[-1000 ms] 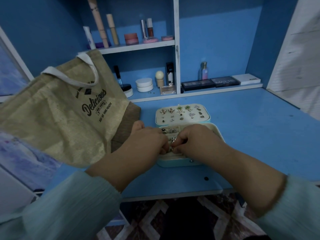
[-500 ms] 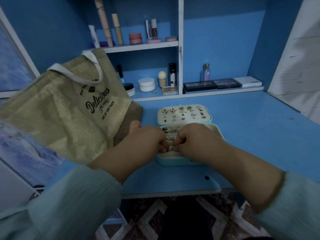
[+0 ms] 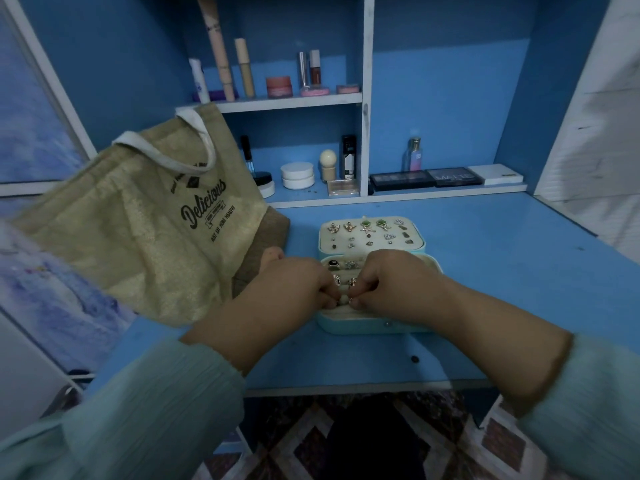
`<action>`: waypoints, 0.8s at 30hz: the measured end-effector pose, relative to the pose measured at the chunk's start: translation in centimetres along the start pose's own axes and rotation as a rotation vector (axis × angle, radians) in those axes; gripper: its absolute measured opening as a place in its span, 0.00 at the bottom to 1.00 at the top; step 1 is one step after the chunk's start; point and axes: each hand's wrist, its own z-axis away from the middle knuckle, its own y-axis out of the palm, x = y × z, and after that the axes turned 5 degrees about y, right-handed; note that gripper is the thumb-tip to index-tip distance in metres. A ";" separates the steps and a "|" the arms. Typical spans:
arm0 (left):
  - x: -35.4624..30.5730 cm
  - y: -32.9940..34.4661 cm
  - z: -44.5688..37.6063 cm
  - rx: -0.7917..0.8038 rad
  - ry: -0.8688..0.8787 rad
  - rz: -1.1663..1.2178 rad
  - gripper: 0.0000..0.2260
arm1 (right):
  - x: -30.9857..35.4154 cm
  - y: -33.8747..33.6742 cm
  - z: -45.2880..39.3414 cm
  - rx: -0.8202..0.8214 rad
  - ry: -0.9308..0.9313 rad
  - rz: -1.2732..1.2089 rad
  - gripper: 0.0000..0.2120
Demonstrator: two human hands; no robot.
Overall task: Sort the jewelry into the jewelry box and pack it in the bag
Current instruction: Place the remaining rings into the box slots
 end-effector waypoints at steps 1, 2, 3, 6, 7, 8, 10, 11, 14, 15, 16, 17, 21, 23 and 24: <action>0.1 0.0 0.2 -0.014 0.005 0.009 0.10 | -0.2 -0.2 0.0 0.013 0.002 -0.012 0.07; 0.2 0.2 0.4 -0.036 0.004 0.035 0.10 | -0.3 -0.4 -0.1 0.022 0.007 -0.023 0.07; 0.3 0.4 0.5 -0.068 -0.002 0.074 0.10 | -0.4 -0.5 -0.1 0.022 0.016 -0.034 0.07; 0.6 0.8 0.9 -0.148 -0.032 0.169 0.09 | -0.4 -0.4 0.0 -0.018 0.056 -0.070 0.06; 0.6 0.8 1.0 -0.155 -0.041 0.185 0.09 | -0.4 -0.5 0.0 -0.027 0.068 -0.085 0.05; 0.7 0.8 1.0 -0.153 -0.049 0.197 0.08 | -0.4 -0.5 0.1 -0.028 0.079 -0.100 0.04; 0.7 0.7 1.1 -0.153 -0.056 0.221 0.08 | -0.3 -0.7 0.2 -0.027 0.090 -0.110 0.03; 0.8 0.7 1.1 -0.167 -0.054 0.234 0.07 | -0.3 -0.8 0.2 -0.027 0.093 -0.106 0.03; 1.0 0.6 0.8 -0.207 -0.082 0.309 0.07 | -0.5 -1.0 0.0 -0.052 0.091 -0.086 0.03; 1.1 0.6 0.6 -0.209 -0.103 0.354 0.06 | -0.8 -1.2 -0.1 -0.065 0.092 -0.100 0.04; 1.2 0.5 0.2 -0.210 -0.129 0.410 0.06 | -1.1 -1.4 -0.3 -0.085 0.098 -0.125 0.05; 1.3 0.4 -0.3 -0.212 -0.156 0.475 0.07 | -1.5 -1.6 -0.5 -0.115 0.107 -0.146 0.07; 1.5 0.3 -3.0 -0.225 -0.268 0.738 0.11 | -3.5 -2.9 -1.9 -0.204 0.189 -0.138 0.06; 1.6 0.3 -4.3 -0.210 -0.347 0.831 0.14 | -4.5 -3.3 -2.6 -0.205 0.256 -0.118 0.05; 1.7 0.5 -5.0 -0.200 -0.388 0.859 0.16 | -4.9 -3.5 -2.9 -0.200 0.292 -0.111 0.05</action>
